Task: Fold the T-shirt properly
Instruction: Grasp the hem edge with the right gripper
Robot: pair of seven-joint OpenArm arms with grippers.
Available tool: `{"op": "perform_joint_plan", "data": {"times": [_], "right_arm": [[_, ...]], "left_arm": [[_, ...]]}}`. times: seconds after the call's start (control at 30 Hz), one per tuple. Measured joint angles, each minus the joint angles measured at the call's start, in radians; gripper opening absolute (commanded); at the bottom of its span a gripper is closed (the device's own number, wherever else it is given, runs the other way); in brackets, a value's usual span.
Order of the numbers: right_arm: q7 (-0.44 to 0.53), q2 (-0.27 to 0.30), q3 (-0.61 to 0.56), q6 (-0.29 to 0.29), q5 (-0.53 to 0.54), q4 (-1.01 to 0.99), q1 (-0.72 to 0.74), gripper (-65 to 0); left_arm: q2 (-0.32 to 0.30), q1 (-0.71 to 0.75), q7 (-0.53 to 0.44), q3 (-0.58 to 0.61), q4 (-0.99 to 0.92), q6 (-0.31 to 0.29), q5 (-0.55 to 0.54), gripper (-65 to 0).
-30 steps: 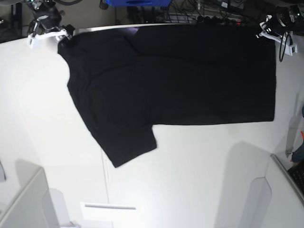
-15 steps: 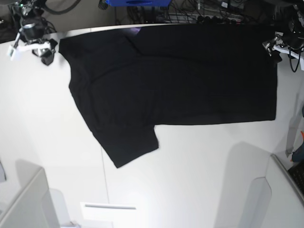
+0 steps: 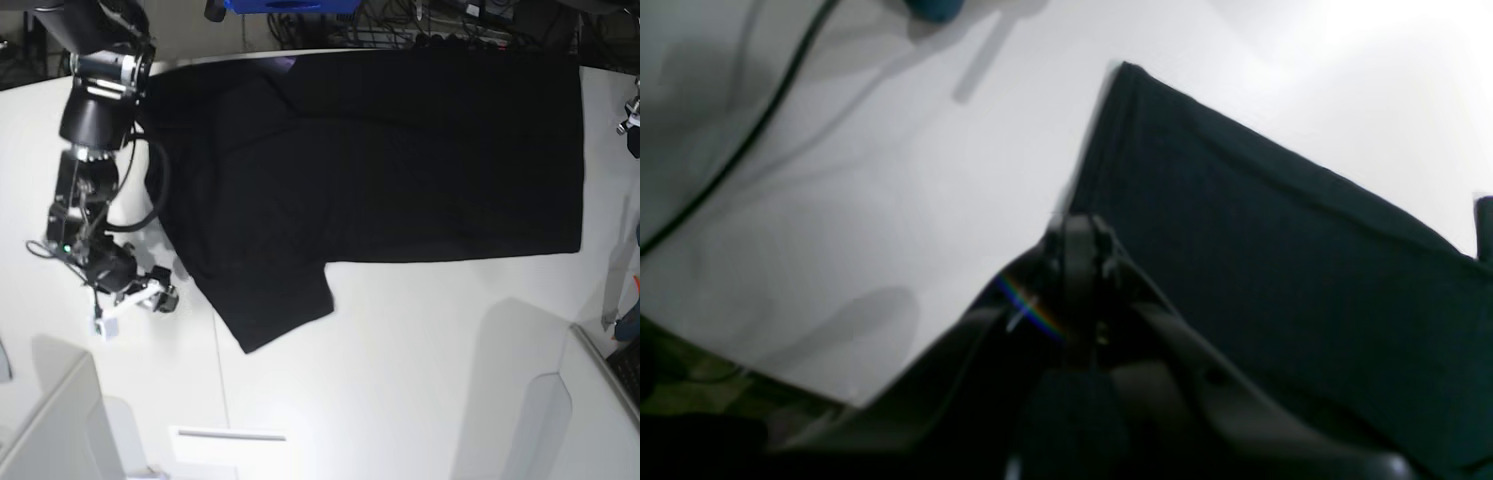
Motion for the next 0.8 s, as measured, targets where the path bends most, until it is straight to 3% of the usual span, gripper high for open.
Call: {"op": "perform_joint_plan", "data": {"times": [0.07, 0.27, 0.37, 0.63, 0.73, 0.8], "right_arm": [[0.026, -0.017, -0.052, 0.003, -0.046, -0.119, 0.064, -30.5], [0.064, -0.024, -0.171, 0.012, -0.055, -0.261, 0.106, -30.5], [0.129, -0.019, -0.230, 0.010, -0.055, -0.288, 0.111, -30.6], [0.145, -0.026, -0.253, 0.015, -0.046, -0.311, 0.121, -32.9], [0.140, -0.036, -0.253, 0.015, -0.051, -0.312, 0.122, -48.0], [0.132, -0.042, -0.253, 0.014, -0.053, -0.314, 0.119, -62.1]], "left_arm": [[-0.013, 0.003, 0.000, -0.001, 0.000, 0.000, -0.002, -63.4], [-0.027, 0.001, -0.002, -0.002, -0.067, -0.002, 0.002, -25.5], [-0.058, -0.015, -0.003, 0.020, -0.118, 0.000, 0.002, -15.6], [-0.104, -0.092, -0.002, 0.119, -0.204, 0.006, 0.007, -16.3], [-0.111, -0.173, -0.004, 0.191, -0.219, -0.002, 0.085, -16.3], [-0.106, -0.248, -0.004, 0.228, -0.250, 0.011, 0.193, -16.1]]}}
